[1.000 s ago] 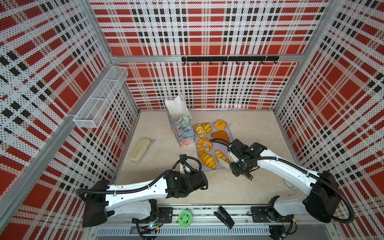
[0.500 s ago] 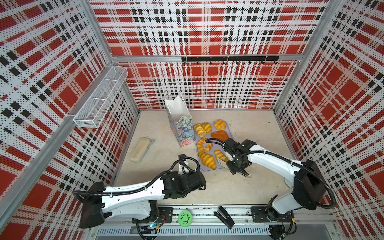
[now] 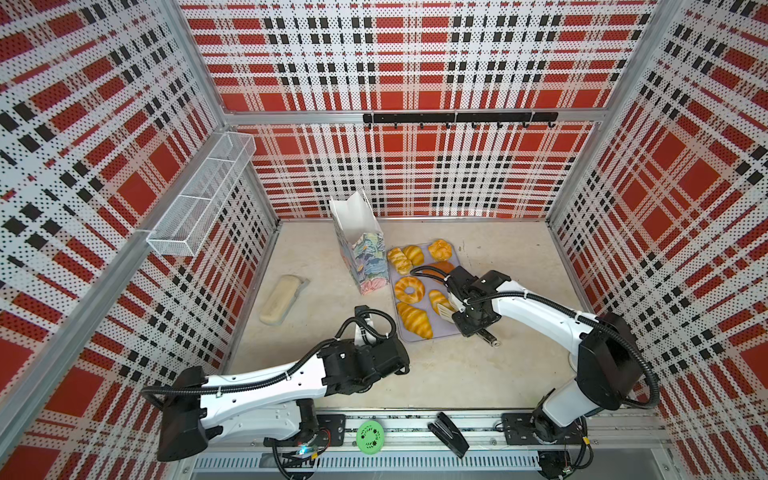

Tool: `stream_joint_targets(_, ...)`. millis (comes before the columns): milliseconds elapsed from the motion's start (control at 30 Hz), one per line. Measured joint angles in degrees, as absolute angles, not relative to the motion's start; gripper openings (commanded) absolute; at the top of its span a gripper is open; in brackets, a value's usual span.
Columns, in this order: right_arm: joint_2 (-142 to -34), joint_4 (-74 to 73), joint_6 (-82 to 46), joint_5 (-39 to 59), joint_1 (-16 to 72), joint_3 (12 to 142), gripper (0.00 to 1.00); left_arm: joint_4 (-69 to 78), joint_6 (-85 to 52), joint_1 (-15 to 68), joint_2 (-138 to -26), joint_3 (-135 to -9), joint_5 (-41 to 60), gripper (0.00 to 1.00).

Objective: Place the fake bread into the paper bag
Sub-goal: 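Close the tongs on a croissant on the tray with the right gripper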

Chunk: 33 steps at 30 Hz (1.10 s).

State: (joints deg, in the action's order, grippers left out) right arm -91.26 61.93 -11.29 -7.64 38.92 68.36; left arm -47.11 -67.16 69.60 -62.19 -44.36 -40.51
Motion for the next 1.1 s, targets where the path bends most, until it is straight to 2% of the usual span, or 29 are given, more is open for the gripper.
stream_joint_targets(67, -91.4, 61.9, -10.9, -7.6, 38.9, 68.5, 0.48, -46.9, -66.7, 69.5, -62.2, -44.4, -40.6, 0.99)
stream_joint_targets(267, -91.6, 61.9, -10.5, -7.6, 38.9, 68.5, 0.56, -44.6, -63.7, 69.5, -63.4, -44.7, -40.1, 0.99)
stream_joint_targets(600, -91.8, 61.2, -9.5, -7.6, 38.8, 68.5, 0.52, -39.7, -56.5, 69.5, -66.7, -46.3, -36.2, 0.99)
stream_joint_targets(867, -92.9, 60.7, -7.7, -7.9, 38.2, 68.5, 0.59, -36.5, -53.5, 69.4, -67.1, -46.3, -33.6, 1.00)
stream_joint_targets(1100, -93.0, 60.7, -6.8, -7.1, 38.3, 68.5, 0.53, -35.3, -52.7, 68.8, -67.2, -46.3, -32.9, 0.99)
